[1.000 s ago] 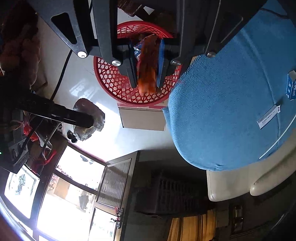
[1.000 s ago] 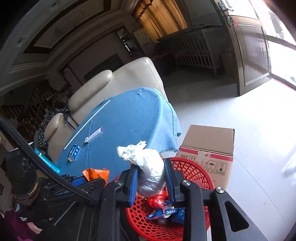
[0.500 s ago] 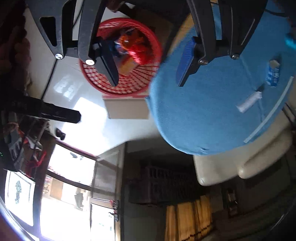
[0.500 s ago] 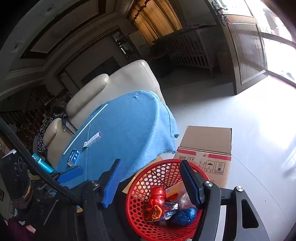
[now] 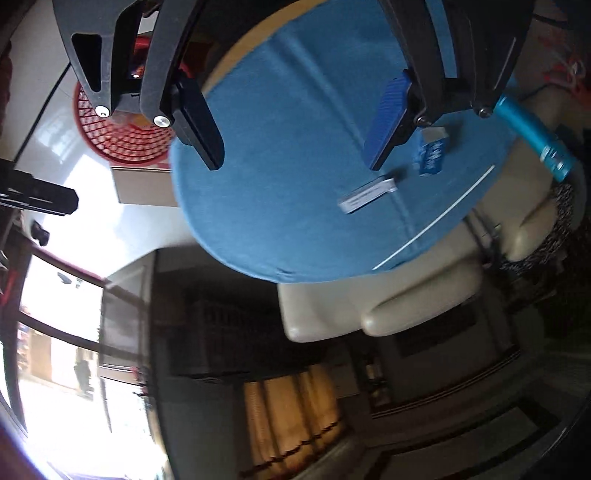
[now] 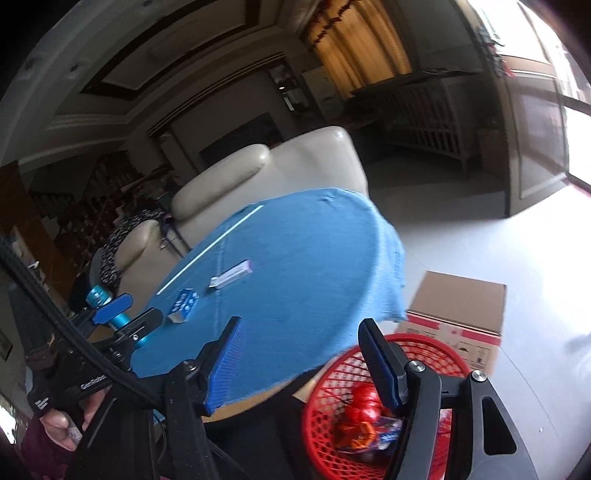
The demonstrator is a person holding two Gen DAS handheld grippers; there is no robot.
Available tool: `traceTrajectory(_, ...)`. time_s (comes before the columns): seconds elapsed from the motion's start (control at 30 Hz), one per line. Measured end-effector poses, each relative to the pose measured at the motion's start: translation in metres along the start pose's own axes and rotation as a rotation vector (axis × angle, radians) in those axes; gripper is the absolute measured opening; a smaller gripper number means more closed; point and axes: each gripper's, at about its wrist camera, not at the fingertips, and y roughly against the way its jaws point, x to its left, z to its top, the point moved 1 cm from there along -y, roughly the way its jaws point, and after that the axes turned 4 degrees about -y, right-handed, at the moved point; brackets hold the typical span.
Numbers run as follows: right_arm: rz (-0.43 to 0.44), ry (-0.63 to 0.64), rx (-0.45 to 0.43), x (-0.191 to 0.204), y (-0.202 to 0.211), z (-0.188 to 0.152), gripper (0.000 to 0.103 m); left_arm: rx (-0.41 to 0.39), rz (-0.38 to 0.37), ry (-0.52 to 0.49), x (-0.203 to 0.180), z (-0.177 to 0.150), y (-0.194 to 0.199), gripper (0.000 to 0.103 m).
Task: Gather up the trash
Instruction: 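Move both tools back over the table toward the boxes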
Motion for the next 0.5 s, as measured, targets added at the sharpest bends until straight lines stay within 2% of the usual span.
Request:
traceTrajectory(0.17,0.046,0.051,0.03,0.037,-0.023,0.004,0.068,0.027,0.063,0.037,0.038,-0.017,-0.004,0.08)
traceTrajectory(0.27,0.078,0.068,0.053,0.056,-0.04,0.007,0.068,0.086,0.087,0.077,0.068,-0.034,-0.018,0.08)
traceTrajectory(0.5,0.113,0.102,0.162,0.093,-0.108,0.014,0.068,0.252,0.171,0.264,0.158,-0.097,-0.055,0.08)
